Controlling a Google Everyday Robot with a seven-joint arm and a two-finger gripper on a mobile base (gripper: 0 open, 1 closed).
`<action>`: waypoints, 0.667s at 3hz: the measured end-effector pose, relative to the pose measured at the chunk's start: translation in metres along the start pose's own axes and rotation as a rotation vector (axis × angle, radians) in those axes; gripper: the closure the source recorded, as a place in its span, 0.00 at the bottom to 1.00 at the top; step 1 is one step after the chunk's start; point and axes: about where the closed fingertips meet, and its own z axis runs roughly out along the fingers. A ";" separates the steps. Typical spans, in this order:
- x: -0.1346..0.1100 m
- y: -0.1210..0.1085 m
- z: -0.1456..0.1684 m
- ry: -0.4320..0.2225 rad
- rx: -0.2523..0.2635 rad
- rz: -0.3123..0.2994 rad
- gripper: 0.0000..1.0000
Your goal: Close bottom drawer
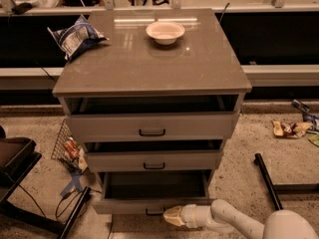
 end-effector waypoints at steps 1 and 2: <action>0.001 0.006 0.006 0.000 0.012 -0.001 1.00; 0.003 -0.003 0.014 -0.003 0.026 0.005 1.00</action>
Offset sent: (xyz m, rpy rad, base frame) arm 0.0294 0.0019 -0.0196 -0.0207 -0.0211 -0.0636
